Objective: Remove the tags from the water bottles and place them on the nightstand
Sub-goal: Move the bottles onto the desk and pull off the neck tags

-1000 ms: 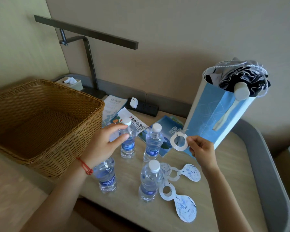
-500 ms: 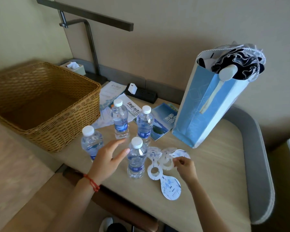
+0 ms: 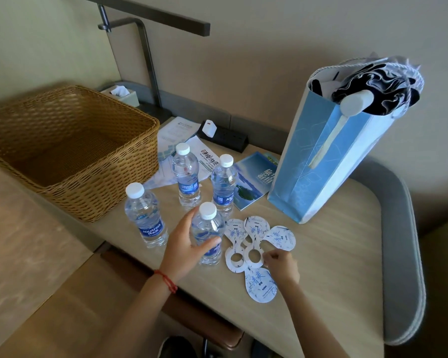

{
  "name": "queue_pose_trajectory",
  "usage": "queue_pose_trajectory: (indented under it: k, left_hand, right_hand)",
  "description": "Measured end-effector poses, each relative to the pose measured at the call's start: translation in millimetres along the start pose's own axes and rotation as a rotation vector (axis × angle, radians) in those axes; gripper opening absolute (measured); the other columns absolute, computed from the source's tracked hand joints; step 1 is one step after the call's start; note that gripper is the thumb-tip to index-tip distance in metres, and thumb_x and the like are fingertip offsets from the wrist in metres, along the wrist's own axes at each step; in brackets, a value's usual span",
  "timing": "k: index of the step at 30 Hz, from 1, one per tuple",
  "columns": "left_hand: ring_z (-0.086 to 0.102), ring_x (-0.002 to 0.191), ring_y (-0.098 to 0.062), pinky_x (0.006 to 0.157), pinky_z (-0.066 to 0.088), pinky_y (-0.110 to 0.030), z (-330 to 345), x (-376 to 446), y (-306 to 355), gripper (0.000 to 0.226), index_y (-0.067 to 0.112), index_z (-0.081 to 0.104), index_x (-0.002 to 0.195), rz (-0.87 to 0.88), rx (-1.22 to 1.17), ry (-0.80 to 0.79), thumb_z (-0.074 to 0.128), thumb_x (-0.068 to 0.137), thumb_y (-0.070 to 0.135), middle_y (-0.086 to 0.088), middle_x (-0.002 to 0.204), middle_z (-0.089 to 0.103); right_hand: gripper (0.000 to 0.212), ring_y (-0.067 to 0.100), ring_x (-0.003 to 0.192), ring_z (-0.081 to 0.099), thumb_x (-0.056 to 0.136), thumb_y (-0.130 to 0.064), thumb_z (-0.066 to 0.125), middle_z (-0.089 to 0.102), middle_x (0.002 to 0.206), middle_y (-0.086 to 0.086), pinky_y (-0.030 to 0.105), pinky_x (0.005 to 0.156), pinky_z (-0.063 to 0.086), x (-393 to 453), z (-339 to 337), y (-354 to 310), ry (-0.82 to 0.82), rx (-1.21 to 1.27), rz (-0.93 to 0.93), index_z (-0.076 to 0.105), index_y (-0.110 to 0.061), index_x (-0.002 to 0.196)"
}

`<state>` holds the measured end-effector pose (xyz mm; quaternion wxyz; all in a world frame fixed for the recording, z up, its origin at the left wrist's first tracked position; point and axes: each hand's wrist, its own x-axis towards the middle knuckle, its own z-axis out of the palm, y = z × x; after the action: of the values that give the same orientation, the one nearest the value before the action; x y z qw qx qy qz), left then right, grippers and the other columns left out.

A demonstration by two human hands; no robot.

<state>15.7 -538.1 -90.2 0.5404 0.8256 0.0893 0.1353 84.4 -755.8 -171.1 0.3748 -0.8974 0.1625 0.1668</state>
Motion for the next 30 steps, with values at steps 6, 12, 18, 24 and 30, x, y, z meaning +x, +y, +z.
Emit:
queue_pose_trajectory:
  k: [6,12,18,24,30]
  left_hand:
    - [0.055,0.096,0.009,0.074,0.036,0.004,10,4,0,0.067,0.042,0.043,0.106,-0.035,0.022,0.070,0.085,0.057,0.025,0.022,0.103,0.057]
    - [0.057,0.091,0.010,0.070,0.039,0.002,10,7,-7,0.065,0.043,0.048,0.100,-0.069,-0.020,0.098,0.087,0.054,0.019,0.020,0.098,0.061]
    - [0.063,0.096,-0.008,0.077,0.047,-0.013,5,16,-11,0.067,0.025,0.055,0.112,-0.078,-0.055,0.076,0.087,0.054,0.018,0.004,0.105,0.067]
    - [0.059,0.103,-0.009,0.084,0.047,-0.022,-3,27,-11,0.073,0.028,0.051,0.114,-0.115,-0.101,0.076,0.083,0.049,0.037,0.010,0.109,0.062]
    - [0.056,0.108,-0.016,0.091,0.047,-0.027,-9,34,-16,0.076,0.023,0.049,0.117,-0.124,-0.105,0.053,0.079,0.049,0.040,0.004,0.112,0.061]
  right_hand:
    - [0.010,0.017,0.078,0.059,0.080,-0.029,0.060,0.064,0.072,-0.009,0.027,0.066,0.044,0,-7,-11,0.055,0.146,-0.128,0.065,-0.025,0.074]
    - [0.011,0.004,0.069,0.058,0.081,-0.027,0.068,0.063,0.075,-0.008,0.006,0.053,0.039,6,-13,-59,0.026,0.290,-0.389,0.067,-0.019,0.089]
    - [0.038,0.003,0.076,0.060,0.078,-0.038,0.069,0.064,0.082,-0.008,0.013,0.067,0.046,16,-7,-99,-0.005,0.295,-0.492,0.063,-0.017,0.109]
    - [0.062,0.015,0.104,0.059,0.075,-0.041,0.071,0.062,0.120,0.001,0.030,0.086,0.050,31,-1,-133,-0.057,0.323,-0.534,0.050,-0.017,0.128]
    - [0.070,0.016,0.114,0.056,0.073,-0.035,0.074,0.058,0.129,0.001,0.033,0.094,0.047,37,5,-153,-0.129,0.369,-0.603,0.043,-0.022,0.134]
